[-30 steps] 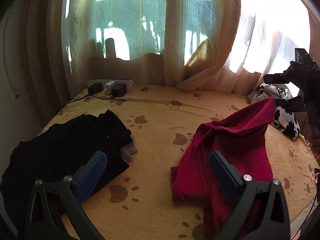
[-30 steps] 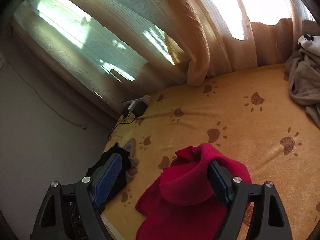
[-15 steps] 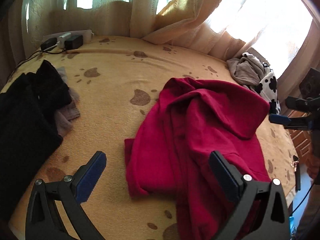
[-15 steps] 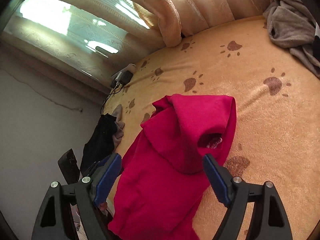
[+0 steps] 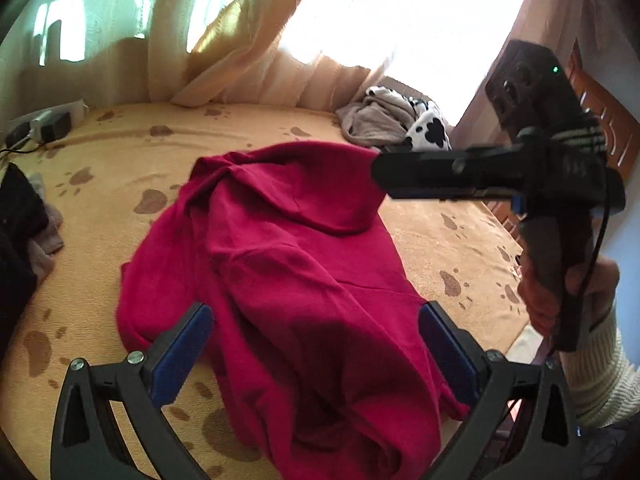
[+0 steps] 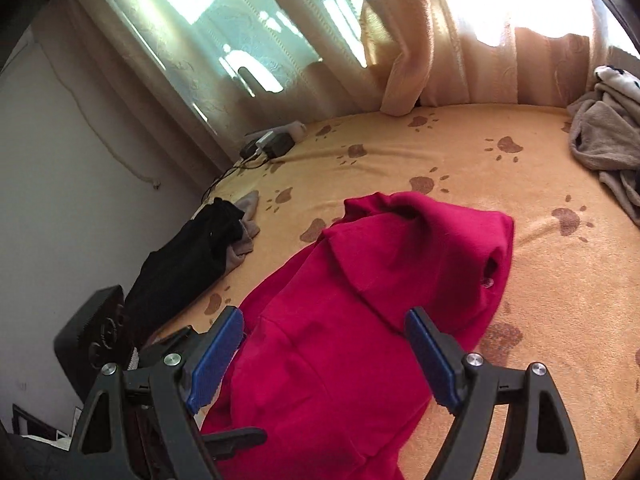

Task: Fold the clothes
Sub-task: 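Lower the red sweatshirt onto the open bed and release it, then grasp the red sweatshirt with the left gripper while the right gripper grasps it too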

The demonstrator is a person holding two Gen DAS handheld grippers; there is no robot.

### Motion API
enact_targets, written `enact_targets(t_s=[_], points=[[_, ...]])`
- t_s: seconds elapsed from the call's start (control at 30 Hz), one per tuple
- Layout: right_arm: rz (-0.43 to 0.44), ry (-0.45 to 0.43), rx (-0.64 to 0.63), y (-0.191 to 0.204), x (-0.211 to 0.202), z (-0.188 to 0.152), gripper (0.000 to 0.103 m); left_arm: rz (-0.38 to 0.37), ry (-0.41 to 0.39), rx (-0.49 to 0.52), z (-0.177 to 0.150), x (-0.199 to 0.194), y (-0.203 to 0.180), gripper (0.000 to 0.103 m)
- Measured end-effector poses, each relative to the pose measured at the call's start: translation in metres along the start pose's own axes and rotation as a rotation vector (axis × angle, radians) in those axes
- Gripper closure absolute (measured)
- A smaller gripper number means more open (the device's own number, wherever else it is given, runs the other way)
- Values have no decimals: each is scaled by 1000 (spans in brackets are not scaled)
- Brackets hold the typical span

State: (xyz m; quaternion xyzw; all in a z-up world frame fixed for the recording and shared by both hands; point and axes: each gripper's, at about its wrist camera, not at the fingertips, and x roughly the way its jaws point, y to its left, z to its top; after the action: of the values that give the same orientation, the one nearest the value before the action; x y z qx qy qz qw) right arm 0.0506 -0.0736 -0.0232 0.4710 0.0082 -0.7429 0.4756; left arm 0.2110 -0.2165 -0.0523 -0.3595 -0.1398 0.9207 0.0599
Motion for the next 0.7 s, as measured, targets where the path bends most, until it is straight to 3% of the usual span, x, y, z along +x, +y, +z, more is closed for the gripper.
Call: enact_targets(t_s=[0.17, 0.27, 0.43, 0.6, 0.7], points=[[1, 97, -53, 32, 55, 1, 18, 223, -114, -91, 4, -38, 48, 0], [-119, 97, -77, 45, 77, 6, 18, 340, -145, -167, 3, -47, 82, 0], [-235, 93, -67, 38, 89, 8, 18, 341, -147, -247, 1, -51, 115, 0], [-328, 87, -49, 29, 99, 9, 19, 338, -132, -198, 8, -44, 114, 0], [-383, 83, -38, 23, 105, 9, 47, 356, -120, -129, 16, -34, 108, 0]])
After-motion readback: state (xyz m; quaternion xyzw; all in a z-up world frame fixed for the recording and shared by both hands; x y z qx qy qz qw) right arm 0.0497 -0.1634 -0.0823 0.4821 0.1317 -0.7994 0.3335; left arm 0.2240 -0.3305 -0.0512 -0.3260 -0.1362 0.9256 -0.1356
